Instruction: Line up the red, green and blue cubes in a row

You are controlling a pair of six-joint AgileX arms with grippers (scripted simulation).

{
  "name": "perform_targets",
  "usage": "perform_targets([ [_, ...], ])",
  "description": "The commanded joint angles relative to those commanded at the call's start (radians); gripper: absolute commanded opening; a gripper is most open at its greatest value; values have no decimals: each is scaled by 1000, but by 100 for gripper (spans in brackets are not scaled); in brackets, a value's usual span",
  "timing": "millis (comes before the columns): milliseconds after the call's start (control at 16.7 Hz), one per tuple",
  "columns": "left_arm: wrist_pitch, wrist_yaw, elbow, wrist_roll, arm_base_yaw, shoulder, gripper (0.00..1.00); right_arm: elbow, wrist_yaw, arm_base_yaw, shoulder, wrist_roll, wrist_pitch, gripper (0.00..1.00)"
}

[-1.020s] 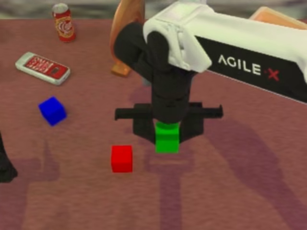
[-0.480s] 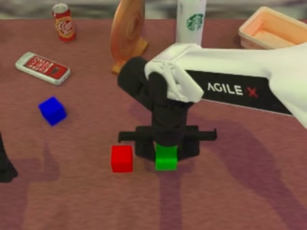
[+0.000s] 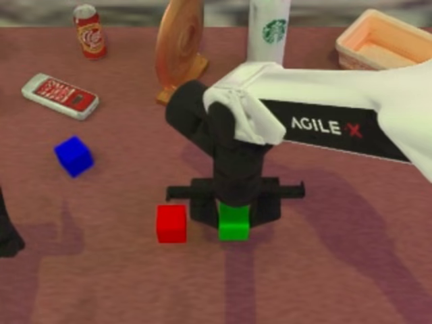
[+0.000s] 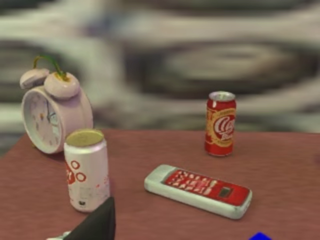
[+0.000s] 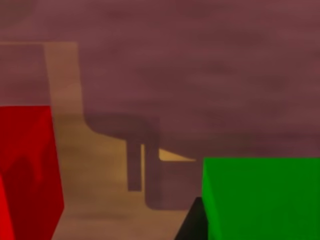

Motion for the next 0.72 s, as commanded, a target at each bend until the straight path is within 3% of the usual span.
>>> perform_targets([
  [480, 0, 0, 0, 0, 0, 0, 100, 0, 0, 0, 0, 0, 0, 98],
  [720, 0, 0, 0, 0, 0, 0, 100, 0, 0, 0, 0, 0, 0, 100],
])
